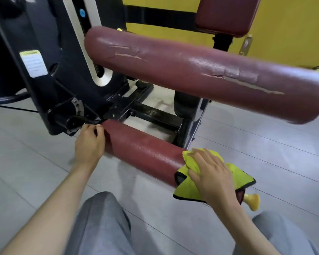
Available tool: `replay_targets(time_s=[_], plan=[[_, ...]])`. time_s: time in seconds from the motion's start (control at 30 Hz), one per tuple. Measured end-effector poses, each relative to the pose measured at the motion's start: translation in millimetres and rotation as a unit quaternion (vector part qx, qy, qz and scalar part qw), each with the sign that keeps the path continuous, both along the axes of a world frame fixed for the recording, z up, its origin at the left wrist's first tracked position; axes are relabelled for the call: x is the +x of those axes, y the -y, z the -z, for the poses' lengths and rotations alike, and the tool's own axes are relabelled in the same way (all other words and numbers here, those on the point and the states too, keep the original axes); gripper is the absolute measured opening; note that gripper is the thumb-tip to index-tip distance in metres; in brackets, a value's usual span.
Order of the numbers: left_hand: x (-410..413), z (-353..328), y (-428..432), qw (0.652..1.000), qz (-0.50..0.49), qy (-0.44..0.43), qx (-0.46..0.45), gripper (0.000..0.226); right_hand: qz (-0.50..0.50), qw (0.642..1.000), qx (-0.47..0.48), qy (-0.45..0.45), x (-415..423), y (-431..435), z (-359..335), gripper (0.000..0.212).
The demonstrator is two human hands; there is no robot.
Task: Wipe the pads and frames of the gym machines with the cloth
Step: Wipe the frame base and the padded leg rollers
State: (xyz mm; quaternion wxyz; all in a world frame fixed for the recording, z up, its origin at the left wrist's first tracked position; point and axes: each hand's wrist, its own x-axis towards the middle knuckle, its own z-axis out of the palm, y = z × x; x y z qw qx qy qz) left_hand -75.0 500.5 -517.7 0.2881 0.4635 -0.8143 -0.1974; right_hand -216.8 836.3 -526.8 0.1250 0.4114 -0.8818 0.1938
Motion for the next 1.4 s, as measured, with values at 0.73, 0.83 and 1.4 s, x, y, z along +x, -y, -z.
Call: replay_targets(time_s=[0.73,0.83,1.4], plan=[[3,8,-10,1.0,0.019,0.0,0.019,0.044,0.084,0.874,0.169,0.447,-81,83,-28,0.055],[4,6,-6,1.0,0.021,0.011,0.017,0.045,0.092,0.867,0.21,0.443,-90,83,-16,0.083],[6,-4,22,0.996,0.058,0.018,0.062,0.036,0.12,0.99,-0.036,-0.059,36,52,26,0.045]])
